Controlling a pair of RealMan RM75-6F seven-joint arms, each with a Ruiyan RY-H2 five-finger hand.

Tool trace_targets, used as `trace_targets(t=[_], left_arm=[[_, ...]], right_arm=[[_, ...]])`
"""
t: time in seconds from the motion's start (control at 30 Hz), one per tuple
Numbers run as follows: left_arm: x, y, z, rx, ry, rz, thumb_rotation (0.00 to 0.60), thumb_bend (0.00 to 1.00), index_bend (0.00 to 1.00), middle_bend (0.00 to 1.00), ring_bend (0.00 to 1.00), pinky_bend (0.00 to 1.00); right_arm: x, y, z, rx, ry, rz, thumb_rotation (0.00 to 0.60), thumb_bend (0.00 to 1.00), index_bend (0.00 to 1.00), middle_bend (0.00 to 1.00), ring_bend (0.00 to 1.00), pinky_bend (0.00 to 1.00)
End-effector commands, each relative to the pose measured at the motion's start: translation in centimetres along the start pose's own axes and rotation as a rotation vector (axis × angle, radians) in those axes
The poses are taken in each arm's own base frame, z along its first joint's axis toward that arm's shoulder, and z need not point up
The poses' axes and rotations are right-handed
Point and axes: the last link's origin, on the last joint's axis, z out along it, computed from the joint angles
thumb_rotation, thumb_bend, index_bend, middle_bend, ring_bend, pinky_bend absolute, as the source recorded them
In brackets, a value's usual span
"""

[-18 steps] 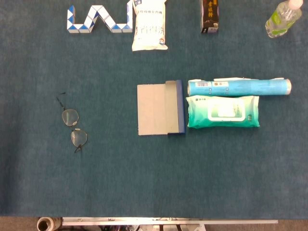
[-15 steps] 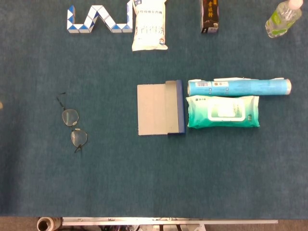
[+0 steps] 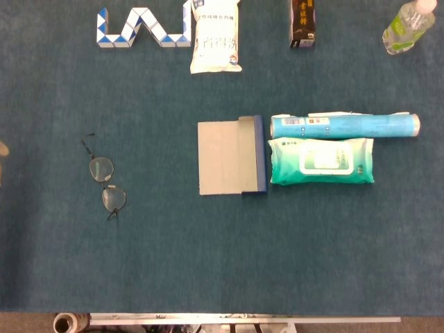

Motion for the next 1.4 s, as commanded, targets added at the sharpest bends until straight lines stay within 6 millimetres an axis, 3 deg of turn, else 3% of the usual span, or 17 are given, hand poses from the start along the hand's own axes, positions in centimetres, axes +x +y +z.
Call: trace_targets(t=[0.03, 0.17, 0.37, 0.5, 0.7, 1.4], left_arm=[[-0.4, 0.7, 0.3, -0.046, 0.020, -0.038, 0.600, 0.30, 0.41, 0.53, 0.49, 0.72], [-0.7, 2.0, 0.8, -0.121, 0.028, -0.084, 0.600, 0.16, 0.29, 0.43, 0.43, 0.63], [-1.1, 4.0, 2.1, -0.210, -0.047, -0.111, 0.600, 0.06, 0.08, 0.06, 0.08, 0.26], [-1.5, 5.3, 2.8, -0.241, -0.092, -0.115, 0.600, 0.04, 0.02, 0.00, 0.00, 0.12], [-2.3, 6.8, 4.0, -0.258, -0.164, -0.141, 0.600, 0.03, 0.00, 0.00, 0.00, 0.06], [-4.6, 10.6, 7.7, -0.252, -0.219, -0.174, 0.600, 0.03, 0.00, 0.00, 0.00, 0.06]], right_arm=[[0.5, 0.1, -0.2, -0.001, 0.022, 0.008, 0.600, 0.37, 0.70, 0.63, 0.51, 0.52], [1.2, 0.1, -0.5, 0.004, 0.057, 0.023, 0.600, 0.37, 0.70, 0.63, 0.51, 0.52], [1.8, 0.2, -0.8, 0.007, 0.087, 0.036, 0.600, 0.37, 0.70, 0.63, 0.51, 0.52], [2.0, 0.3, -1.0, 0.005, 0.092, 0.040, 0.600, 0.37, 0.70, 0.63, 0.51, 0.52], [2.2, 0.4, -1.1, 0.003, 0.098, 0.042, 0.600, 0.37, 0.70, 0.63, 0.51, 0.52], [2.7, 0.7, -1.3, -0.003, 0.111, 0.052, 0.600, 0.37, 0.70, 0.63, 0.51, 0.52]])
